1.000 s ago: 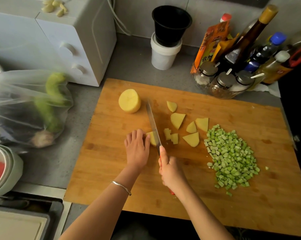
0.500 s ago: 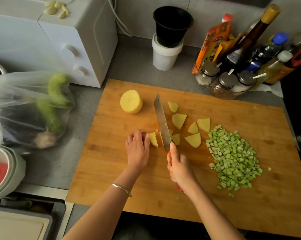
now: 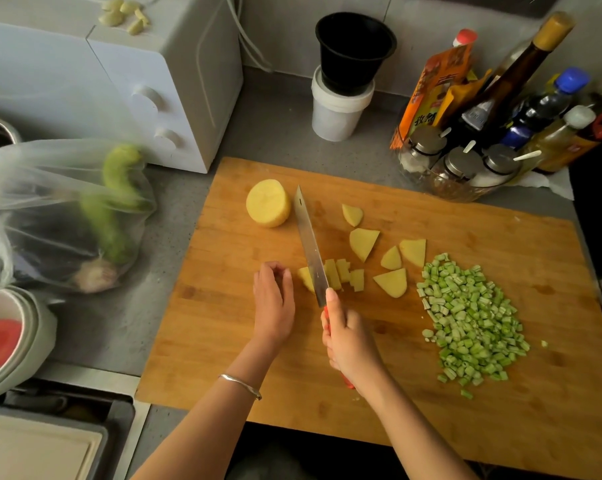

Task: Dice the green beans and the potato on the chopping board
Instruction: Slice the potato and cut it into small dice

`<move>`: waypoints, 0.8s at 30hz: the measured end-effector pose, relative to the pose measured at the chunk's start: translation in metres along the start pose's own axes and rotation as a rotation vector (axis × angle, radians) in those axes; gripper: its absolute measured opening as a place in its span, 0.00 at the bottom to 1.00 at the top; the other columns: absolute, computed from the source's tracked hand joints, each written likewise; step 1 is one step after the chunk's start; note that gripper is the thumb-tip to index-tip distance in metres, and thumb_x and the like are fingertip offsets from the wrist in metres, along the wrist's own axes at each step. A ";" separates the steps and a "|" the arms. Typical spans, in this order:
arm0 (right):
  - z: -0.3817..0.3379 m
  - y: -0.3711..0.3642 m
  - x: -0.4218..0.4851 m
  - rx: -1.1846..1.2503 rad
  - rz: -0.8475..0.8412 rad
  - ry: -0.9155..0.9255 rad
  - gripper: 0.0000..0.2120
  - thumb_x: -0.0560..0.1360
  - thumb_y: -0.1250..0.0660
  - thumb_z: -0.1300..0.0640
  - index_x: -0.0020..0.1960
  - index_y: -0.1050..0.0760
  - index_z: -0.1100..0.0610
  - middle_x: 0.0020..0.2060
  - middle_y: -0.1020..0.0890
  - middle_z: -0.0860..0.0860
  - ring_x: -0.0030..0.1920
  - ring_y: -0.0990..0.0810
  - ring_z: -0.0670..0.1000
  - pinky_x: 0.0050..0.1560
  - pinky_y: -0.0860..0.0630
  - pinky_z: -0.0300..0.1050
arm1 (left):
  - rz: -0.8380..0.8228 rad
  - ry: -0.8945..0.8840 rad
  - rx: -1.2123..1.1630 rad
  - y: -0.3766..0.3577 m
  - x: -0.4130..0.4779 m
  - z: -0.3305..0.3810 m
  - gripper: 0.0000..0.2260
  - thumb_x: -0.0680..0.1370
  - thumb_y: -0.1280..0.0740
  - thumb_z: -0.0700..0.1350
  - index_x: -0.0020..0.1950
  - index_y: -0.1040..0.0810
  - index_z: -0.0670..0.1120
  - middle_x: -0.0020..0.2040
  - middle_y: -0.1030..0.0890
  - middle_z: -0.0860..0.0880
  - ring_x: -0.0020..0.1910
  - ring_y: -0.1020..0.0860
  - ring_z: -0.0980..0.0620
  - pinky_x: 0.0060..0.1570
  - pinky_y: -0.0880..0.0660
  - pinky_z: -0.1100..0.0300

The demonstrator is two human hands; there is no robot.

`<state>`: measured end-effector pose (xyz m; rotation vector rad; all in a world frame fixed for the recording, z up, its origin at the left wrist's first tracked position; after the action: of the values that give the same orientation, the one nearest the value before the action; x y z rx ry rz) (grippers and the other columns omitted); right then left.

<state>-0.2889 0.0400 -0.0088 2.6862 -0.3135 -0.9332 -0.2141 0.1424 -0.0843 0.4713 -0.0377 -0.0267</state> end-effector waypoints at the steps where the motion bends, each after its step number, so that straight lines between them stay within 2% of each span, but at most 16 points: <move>1: 0.000 0.000 0.001 -0.008 0.003 -0.003 0.26 0.79 0.51 0.36 0.32 0.39 0.54 0.20 0.38 0.45 0.22 0.40 0.44 0.28 0.43 0.42 | 0.008 -0.006 -0.007 0.000 0.000 0.000 0.02 0.81 0.41 0.42 0.52 0.33 0.48 0.46 0.30 0.55 0.47 0.32 0.54 0.53 0.29 0.52; 6: 0.002 -0.002 0.002 -0.015 0.012 -0.034 0.27 0.78 0.51 0.36 0.31 0.39 0.54 0.19 0.38 0.45 0.21 0.39 0.44 0.28 0.43 0.42 | 0.026 0.010 -0.035 -0.001 0.000 -0.002 0.02 0.82 0.43 0.43 0.53 0.34 0.48 0.47 0.31 0.55 0.48 0.32 0.55 0.52 0.30 0.57; 11: -0.001 -0.005 0.003 -0.073 0.038 -0.046 0.28 0.77 0.53 0.34 0.30 0.37 0.54 0.20 0.36 0.45 0.21 0.37 0.44 0.26 0.41 0.40 | 0.080 0.046 -0.092 -0.001 0.000 -0.003 0.02 0.82 0.43 0.41 0.53 0.35 0.46 0.49 0.31 0.49 0.48 0.32 0.54 0.50 0.32 0.60; 15: 0.002 -0.009 0.006 -0.074 0.034 -0.085 0.28 0.77 0.53 0.34 0.31 0.37 0.54 0.23 0.36 0.47 0.23 0.37 0.46 0.26 0.42 0.41 | 0.110 0.041 -0.120 -0.003 0.000 -0.006 0.04 0.82 0.45 0.46 0.53 0.35 0.46 0.49 0.32 0.49 0.47 0.32 0.53 0.50 0.30 0.55; 20: 0.009 -0.019 0.006 -0.090 0.054 -0.084 0.28 0.71 0.55 0.31 0.28 0.37 0.53 0.19 0.37 0.45 0.20 0.39 0.44 0.24 0.43 0.38 | 0.113 0.047 -0.127 -0.003 0.000 -0.004 0.07 0.80 0.46 0.49 0.53 0.36 0.47 0.48 0.33 0.50 0.47 0.32 0.53 0.51 0.30 0.53; 24: 0.014 -0.017 0.007 -0.014 0.048 -0.110 0.28 0.78 0.52 0.35 0.29 0.38 0.55 0.21 0.37 0.46 0.21 0.39 0.45 0.27 0.43 0.41 | 0.000 -0.044 0.016 -0.002 -0.002 -0.002 0.12 0.79 0.42 0.54 0.56 0.33 0.48 0.50 0.32 0.52 0.48 0.34 0.56 0.52 0.33 0.60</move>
<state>-0.2901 0.0511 -0.0292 2.6073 -0.3915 -1.0669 -0.2163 0.1417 -0.0867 0.4870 -0.0807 -0.0365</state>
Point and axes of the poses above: each hand's wrist, its own x-axis towards the middle knuckle, its own y-axis out of the back of the hand, z = x × y, the point moved 1 cm from there along x, towards the middle knuckle
